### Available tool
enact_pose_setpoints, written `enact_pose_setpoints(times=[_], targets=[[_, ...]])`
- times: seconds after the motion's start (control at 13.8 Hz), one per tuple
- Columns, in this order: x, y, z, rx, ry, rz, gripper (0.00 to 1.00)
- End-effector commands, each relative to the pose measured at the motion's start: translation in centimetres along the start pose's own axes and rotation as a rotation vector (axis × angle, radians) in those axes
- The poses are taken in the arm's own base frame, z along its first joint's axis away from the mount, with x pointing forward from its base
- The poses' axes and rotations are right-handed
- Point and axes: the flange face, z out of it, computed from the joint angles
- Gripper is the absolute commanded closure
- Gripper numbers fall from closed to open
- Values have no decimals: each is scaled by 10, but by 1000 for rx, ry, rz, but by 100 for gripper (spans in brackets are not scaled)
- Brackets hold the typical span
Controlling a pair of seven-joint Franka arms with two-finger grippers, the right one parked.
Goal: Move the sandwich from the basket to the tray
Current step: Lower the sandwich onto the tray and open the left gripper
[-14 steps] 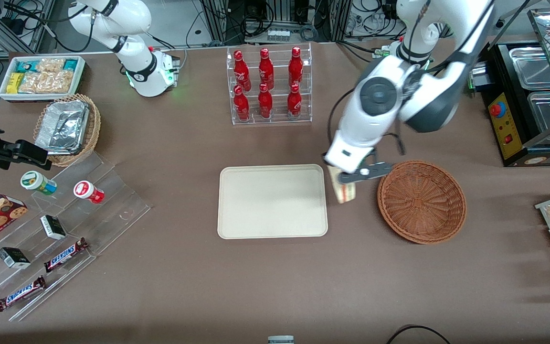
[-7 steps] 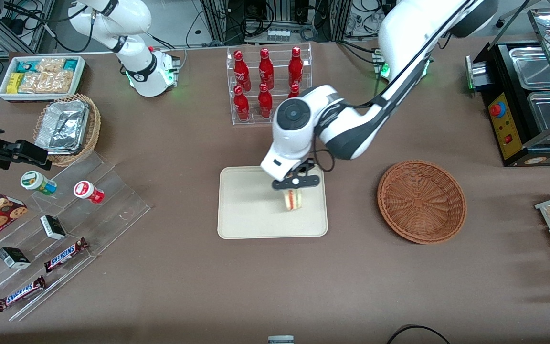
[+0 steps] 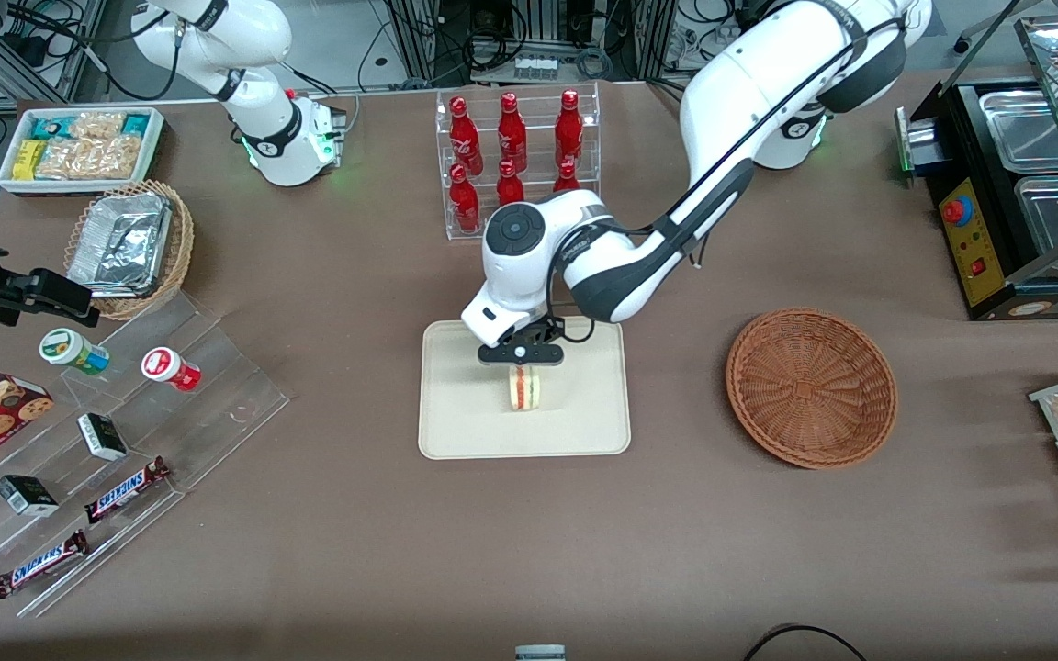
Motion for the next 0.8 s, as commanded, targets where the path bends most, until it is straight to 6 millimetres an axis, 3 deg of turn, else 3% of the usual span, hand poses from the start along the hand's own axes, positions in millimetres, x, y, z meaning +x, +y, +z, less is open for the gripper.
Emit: enact_pose_setpoints(times=[0.0, 0.36, 0.44, 0.51, 0.58, 0.73], targets=[[10, 15, 16, 26, 51, -8, 100], [10, 20, 30, 33, 49, -8, 98], [10, 20, 31, 35, 48, -6, 79], [10, 19, 31, 37, 49, -6, 30], [11, 18, 30, 36, 50, -2, 3], [14, 17, 23, 35, 57, -12, 1]])
